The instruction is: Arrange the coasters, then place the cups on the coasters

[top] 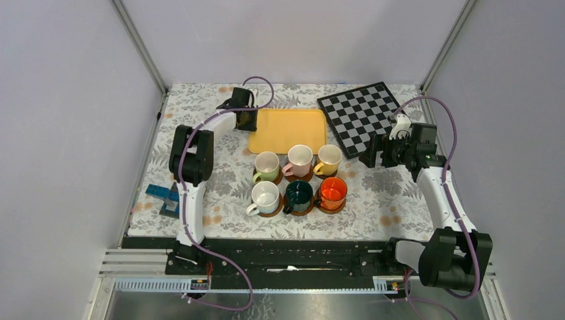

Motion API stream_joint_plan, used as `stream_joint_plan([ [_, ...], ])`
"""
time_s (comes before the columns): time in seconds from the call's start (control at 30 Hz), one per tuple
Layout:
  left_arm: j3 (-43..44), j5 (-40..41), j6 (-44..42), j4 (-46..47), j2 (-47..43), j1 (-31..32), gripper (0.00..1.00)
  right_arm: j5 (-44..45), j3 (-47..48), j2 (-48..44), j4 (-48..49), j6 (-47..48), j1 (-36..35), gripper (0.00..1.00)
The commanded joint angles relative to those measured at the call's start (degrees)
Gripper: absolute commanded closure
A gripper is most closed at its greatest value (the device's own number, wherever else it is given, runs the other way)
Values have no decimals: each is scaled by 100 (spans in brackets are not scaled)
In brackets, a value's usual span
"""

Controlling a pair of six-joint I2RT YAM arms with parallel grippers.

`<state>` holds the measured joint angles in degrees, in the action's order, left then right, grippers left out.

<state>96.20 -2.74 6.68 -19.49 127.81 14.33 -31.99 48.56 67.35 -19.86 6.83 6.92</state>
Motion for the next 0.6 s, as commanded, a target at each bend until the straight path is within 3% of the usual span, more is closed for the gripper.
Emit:
stream_joint_plan([
  [0.0,215,-355,-149,-20,276,221,74,77,-4,-107,105,73,20,2],
  [0.2,340,-358,-210,-32,382,348,74,79,-2,-105,104,73,21,2],
  [0.57,425,-600,431,-294,370,376,74,94,-21,-108,109,82,20,2],
])
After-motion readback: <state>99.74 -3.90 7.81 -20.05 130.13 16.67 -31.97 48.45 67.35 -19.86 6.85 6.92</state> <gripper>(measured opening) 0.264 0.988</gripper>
